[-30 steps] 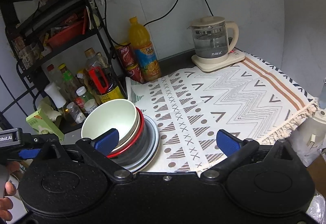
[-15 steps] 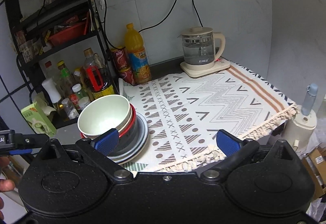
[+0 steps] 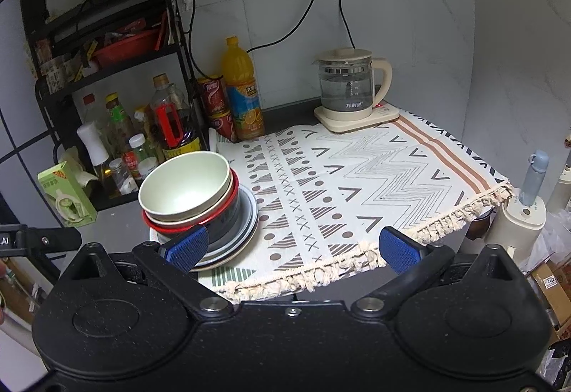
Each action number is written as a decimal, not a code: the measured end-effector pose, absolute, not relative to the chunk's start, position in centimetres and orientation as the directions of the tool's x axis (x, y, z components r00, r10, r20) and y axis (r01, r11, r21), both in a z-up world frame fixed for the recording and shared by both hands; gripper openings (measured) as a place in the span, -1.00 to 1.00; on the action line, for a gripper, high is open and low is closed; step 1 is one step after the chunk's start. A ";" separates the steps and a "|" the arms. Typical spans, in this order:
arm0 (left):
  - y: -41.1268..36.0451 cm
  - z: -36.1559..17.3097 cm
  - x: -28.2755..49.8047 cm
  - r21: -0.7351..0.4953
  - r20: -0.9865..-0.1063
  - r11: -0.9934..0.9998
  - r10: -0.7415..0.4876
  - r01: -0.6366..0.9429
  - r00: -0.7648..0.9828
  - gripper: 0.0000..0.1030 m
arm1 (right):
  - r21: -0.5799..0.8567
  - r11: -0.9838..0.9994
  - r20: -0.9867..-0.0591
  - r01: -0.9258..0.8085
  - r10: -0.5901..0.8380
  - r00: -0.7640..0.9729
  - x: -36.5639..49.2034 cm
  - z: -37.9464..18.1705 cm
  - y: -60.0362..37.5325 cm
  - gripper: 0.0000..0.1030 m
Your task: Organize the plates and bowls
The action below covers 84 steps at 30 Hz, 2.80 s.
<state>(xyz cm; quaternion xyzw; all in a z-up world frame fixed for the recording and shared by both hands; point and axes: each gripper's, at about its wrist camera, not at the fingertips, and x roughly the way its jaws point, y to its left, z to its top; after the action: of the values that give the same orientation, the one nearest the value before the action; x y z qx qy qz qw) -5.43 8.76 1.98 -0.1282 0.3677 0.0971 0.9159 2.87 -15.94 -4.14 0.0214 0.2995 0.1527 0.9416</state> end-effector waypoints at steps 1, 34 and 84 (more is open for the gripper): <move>8.7 2.0 -5.5 -0.159 -0.697 0.949 0.087 -0.271 0.711 0.99 | 0.132 0.952 -0.560 -0.277 0.302 0.772 2.9 -4.2 -15.9 1.00; 8.0 0.5 -4.6 -0.122 -0.720 0.955 0.102 -0.270 0.687 0.99 | 0.094 0.953 -0.574 -0.289 0.289 0.766 3.4 -4.9 -16.0 1.00; 7.3 -0.1 -4.2 -0.098 -0.740 0.962 0.101 -0.255 0.665 0.99 | 0.095 0.950 -0.598 -0.296 0.293 0.746 3.7 -5.3 -16.3 1.00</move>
<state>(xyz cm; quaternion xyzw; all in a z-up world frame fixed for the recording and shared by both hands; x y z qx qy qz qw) -4.22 7.31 -0.12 -0.0971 0.3971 0.0980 0.9074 3.71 -16.30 -5.32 -0.0029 0.3195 0.1576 0.9344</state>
